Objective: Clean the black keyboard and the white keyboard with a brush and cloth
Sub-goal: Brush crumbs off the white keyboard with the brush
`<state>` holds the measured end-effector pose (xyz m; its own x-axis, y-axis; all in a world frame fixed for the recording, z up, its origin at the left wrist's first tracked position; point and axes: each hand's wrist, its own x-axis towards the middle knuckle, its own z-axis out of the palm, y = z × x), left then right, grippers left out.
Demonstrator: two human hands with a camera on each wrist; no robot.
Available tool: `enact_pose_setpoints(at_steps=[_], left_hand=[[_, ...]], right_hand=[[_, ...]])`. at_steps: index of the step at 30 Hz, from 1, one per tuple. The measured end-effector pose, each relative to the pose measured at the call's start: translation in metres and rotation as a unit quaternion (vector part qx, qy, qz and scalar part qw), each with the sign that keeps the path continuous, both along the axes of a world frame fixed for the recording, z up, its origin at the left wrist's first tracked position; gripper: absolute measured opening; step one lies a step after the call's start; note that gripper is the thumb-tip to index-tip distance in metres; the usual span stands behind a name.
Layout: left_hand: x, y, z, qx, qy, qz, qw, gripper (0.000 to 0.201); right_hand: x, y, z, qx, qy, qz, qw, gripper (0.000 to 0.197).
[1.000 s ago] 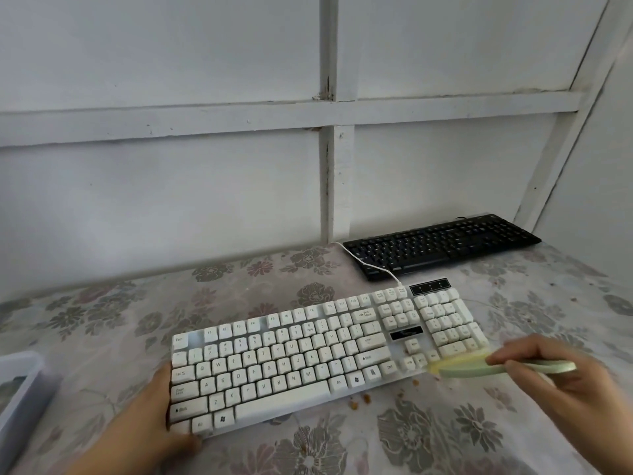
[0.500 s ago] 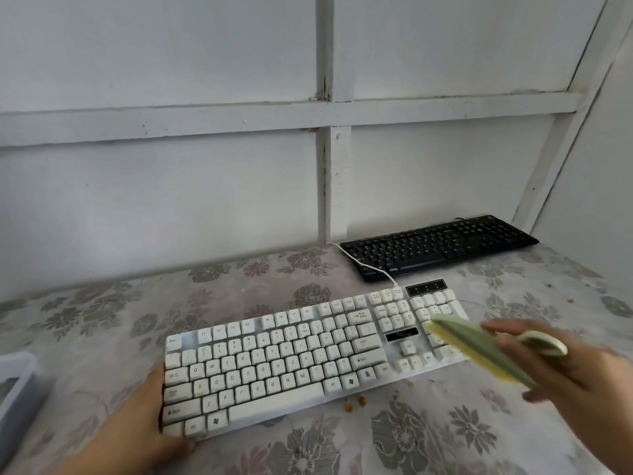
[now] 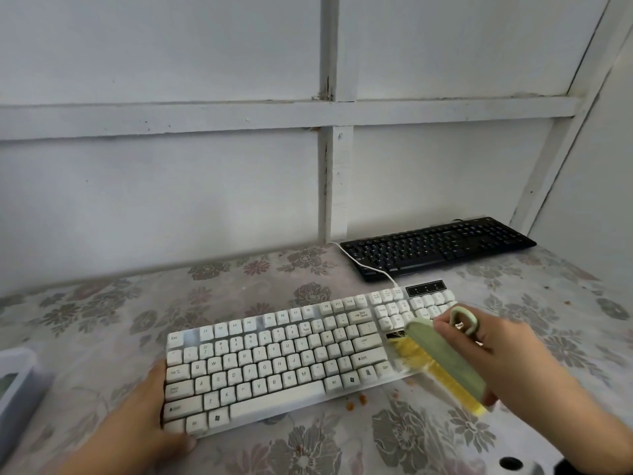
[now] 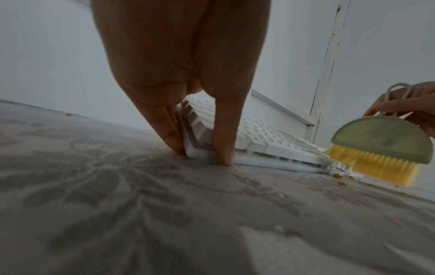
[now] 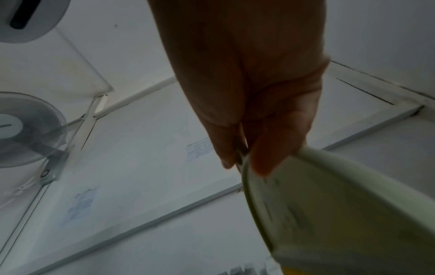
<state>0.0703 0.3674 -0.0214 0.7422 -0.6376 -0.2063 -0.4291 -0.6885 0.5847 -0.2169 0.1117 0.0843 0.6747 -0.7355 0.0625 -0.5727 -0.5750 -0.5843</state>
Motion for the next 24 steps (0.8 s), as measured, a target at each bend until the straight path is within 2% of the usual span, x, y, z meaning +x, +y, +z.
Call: enact_pose_setpoints(at_steps=[3,8,13,16,22,23,24], left_hand=[[-0.004,-0.002,0.005,0.005,-0.004,-0.003,1.000,0.112],[-0.010,-0.009,0.009,0.025,-0.020,0.007,0.999,0.105],[-0.010,-0.010,0.011,0.021,-0.026,0.005,0.999,0.104],[-0.011,-0.010,0.013,0.000,-0.025,-0.007,1.000,0.097],[-0.009,-0.004,0.010,-0.040,0.023,-0.019,0.999,0.106],[-0.009,-0.002,0.010,-0.051,0.032,-0.026,0.998,0.107],[-0.009,-0.002,0.010,-0.059,0.040,-0.033,0.997,0.107]], right_hand=[[-0.005,-0.006,0.008,0.002,0.053,0.024,0.998,0.023],[-0.020,-0.006,0.028,-0.030,0.087,0.022,0.996,0.026],[-0.020,-0.002,0.036,-0.038,0.059,0.024,0.997,0.024],[-0.019,0.001,0.036,-0.034,0.056,0.024,0.998,0.023],[-0.033,0.003,0.041,0.001,-0.050,-0.038,0.998,0.016],[-0.038,0.001,0.041,0.014,-0.062,-0.045,0.997,0.024],[-0.045,-0.004,0.040,0.021,-0.067,-0.050,0.996,0.043]])
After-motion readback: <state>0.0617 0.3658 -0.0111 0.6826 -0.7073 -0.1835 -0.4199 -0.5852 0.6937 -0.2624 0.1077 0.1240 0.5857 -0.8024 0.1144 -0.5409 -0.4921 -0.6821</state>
